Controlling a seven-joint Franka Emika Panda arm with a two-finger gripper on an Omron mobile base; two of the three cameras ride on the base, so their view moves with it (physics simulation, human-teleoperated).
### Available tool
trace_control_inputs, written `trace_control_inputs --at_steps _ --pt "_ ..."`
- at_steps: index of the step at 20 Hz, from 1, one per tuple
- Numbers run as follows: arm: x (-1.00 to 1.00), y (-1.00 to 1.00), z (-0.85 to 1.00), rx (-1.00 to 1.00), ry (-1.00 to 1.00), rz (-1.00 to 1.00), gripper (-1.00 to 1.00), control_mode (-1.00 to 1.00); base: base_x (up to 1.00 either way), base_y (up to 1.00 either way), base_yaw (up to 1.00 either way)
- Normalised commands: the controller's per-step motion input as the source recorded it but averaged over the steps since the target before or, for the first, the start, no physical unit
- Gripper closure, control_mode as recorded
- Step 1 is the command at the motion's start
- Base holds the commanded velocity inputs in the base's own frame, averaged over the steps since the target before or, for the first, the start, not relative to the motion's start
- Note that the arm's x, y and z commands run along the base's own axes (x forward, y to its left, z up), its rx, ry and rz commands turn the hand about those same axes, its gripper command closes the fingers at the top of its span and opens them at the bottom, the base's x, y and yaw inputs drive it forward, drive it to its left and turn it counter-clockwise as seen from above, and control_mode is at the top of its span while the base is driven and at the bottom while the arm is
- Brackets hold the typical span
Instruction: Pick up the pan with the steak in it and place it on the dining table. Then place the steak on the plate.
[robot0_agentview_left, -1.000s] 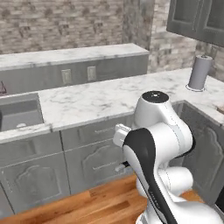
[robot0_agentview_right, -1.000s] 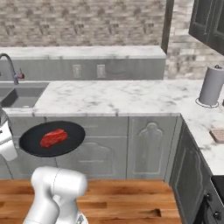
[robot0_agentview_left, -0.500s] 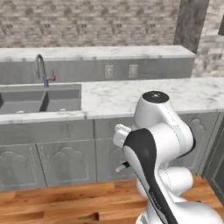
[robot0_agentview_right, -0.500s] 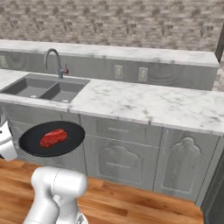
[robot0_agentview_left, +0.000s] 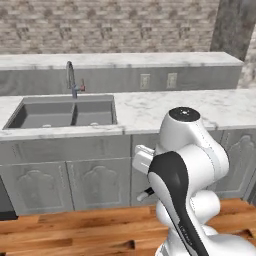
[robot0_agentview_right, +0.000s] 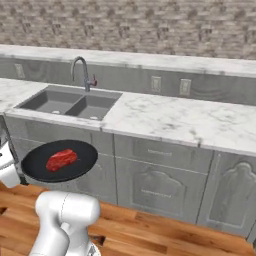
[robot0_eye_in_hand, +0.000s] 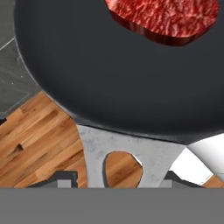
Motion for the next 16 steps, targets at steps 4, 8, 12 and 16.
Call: trace_control_inputs --at_steps 4,8,12,16 --pt "0.0 0.0 0.0 0.0 0.0 0.0 1.0 1.0 0.04 1.0 0.0" --pt "0.0 0.0 0.0 0.0 0.0 0.0 1.0 1.0 0.09 1.0 0.0" --pt "0.0 0.0 0.0 0.0 0.0 0.0 1.0 1.0 0.11 1.0 0.0" --pt "0.0 0.0 0.0 0.0 0.0 0.0 1.0 1.0 0.13 1.0 0.0"
